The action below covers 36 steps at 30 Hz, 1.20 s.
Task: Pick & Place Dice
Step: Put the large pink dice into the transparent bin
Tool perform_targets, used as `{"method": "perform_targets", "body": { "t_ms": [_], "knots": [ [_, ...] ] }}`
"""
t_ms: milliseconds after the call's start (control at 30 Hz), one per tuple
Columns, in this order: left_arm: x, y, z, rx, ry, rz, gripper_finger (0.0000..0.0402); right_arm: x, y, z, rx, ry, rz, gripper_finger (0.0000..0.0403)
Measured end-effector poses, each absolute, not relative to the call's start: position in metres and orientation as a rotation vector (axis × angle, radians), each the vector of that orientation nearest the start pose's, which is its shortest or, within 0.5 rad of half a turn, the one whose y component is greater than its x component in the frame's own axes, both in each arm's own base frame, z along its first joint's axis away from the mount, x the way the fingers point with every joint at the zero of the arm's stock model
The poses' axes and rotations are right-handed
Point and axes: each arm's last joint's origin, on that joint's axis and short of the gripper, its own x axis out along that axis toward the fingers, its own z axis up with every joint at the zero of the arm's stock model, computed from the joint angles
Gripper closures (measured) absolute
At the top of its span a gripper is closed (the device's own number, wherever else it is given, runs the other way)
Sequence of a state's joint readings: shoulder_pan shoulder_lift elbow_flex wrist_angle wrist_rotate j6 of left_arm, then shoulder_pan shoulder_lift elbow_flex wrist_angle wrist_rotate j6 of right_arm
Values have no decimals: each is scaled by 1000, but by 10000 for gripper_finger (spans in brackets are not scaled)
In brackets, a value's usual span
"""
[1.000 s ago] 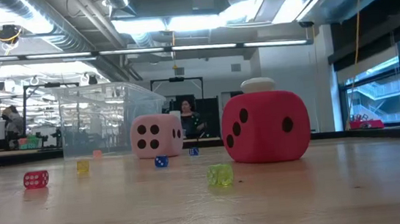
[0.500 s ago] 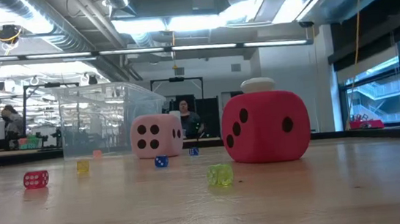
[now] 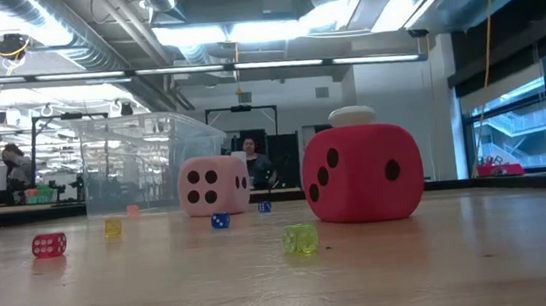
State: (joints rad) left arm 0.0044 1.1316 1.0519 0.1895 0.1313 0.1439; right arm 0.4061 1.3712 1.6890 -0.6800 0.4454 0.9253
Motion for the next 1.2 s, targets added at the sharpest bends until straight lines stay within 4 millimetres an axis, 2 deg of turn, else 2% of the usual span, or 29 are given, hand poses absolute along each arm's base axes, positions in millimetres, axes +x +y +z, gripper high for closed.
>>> {"method": "perform_targets", "body": {
  "t_ms": [167,333,933,1200],
  "knots": [
    [262,-3,394,171,-179,-110,35,266,92,454,761,306,-219,276],
    [266,-4,390,173,-168,-134,34,275,87,451,752,304,-232,276],
    [264,-11,399,127,-203,-162,33,285,79,451,753,290,-208,281],
    [264,-13,403,158,-197,-156,33,290,80,449,752,280,-204,281]
  ]
}}
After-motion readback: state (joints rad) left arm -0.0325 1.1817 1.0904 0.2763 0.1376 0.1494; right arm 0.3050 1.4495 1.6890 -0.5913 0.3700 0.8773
